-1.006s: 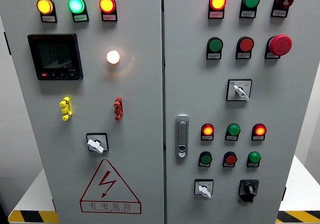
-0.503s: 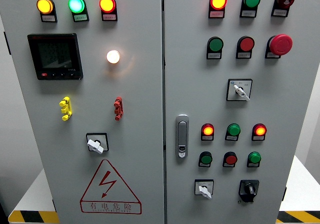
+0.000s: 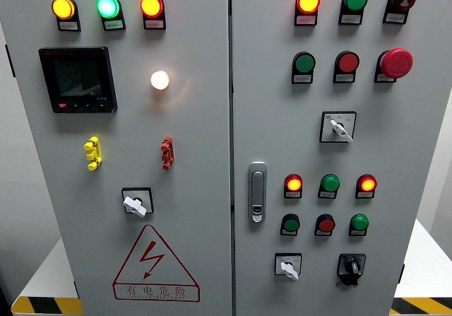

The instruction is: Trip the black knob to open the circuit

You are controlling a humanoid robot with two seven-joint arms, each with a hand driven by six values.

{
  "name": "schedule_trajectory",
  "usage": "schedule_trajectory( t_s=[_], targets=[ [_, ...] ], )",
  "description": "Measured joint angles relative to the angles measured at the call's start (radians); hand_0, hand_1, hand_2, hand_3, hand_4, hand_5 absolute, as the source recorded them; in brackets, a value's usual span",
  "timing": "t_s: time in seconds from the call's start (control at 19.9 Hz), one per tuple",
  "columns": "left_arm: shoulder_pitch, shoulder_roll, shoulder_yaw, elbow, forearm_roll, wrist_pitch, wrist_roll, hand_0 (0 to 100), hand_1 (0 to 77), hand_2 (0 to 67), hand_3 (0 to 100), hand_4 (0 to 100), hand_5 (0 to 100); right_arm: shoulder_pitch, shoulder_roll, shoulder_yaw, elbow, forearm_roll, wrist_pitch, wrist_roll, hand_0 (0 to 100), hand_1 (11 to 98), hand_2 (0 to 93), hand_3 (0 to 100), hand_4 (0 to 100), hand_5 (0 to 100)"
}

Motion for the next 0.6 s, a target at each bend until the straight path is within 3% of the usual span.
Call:
schedule_trajectory(
  t_s=[0.25,0.35,0.45,0.6],
  targets=[
    [0.0,0.0,-0.001,0.0,0.0,0.0,0.0,0,3.5,12.7,21,7,2,0.114,0.0133,0.0,0.104,-0.012,-0.003,-0.091,74,42.1,6.2,36,32,51],
    [0.0,0.0,-0.001,0.0,0.0,0.0,0.0,0,3.5,12.7,21,7,2,0.178,0.0084,0.001,0.112,-0.015,-0.016,-0.124,74,42.5,6.2,36,32,52],
    [0.0,0.0,0.0,0.0,0.0,0.0,0.0,0,3.5,12.7,21,7,2,0.221,0.0021,-0.005,0.115,-0.017,-0.055,-0.141,74,42.9,6.4,38,34,54],
    [0.0,0.0,0.0,0.0,0.0,0.0,0.0,0,3.4,12.8,21,7,2,0.253,0.0036,-0.039,0.118,-0.018,-0.092,-0.149,74,43.2,6.6,40,36,56]
  ],
)
